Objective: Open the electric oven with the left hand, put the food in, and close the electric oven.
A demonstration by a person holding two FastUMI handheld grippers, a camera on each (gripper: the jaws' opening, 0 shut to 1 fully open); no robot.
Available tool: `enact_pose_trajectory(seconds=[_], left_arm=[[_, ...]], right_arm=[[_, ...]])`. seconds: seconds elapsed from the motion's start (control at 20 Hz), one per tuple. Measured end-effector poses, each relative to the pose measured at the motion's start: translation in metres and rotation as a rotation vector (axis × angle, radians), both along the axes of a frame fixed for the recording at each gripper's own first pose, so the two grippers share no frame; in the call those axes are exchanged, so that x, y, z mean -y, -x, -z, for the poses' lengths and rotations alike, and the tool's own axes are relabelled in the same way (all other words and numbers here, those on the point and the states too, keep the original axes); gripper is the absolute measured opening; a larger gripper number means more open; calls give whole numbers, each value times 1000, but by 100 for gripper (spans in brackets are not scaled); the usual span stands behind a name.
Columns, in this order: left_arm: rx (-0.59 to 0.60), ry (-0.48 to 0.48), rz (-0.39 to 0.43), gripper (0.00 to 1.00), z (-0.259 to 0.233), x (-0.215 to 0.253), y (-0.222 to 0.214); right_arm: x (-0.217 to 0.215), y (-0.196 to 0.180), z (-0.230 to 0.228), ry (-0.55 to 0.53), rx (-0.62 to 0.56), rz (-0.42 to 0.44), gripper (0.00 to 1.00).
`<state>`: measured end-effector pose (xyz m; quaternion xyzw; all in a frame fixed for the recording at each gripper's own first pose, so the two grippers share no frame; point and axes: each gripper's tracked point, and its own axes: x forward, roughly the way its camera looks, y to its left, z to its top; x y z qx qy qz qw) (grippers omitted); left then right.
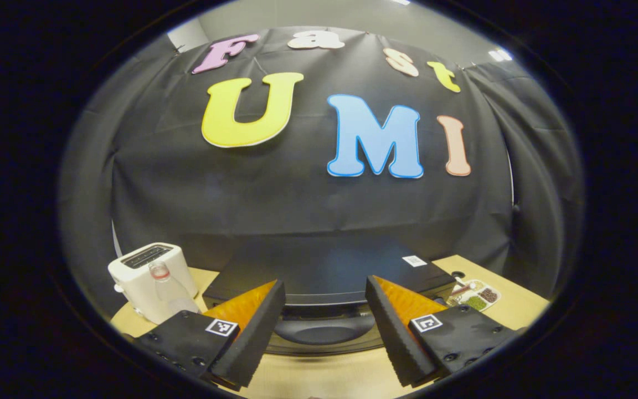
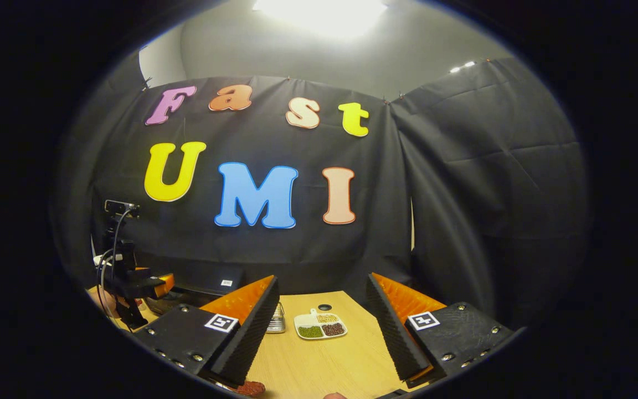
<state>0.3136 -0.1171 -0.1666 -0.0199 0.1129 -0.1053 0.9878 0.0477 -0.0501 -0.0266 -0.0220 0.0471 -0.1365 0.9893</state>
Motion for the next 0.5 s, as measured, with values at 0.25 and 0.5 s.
enact_pose_trajectory(seconds=[0.25, 0.5], left_arm=[[-34, -19, -20, 98, 22, -3, -6], [-25, -65, -10, 98, 33, 3, -9]], right_arm=[[1, -2, 0, 23, -6, -3, 96], [2, 0, 1, 30, -16, -8, 96]])
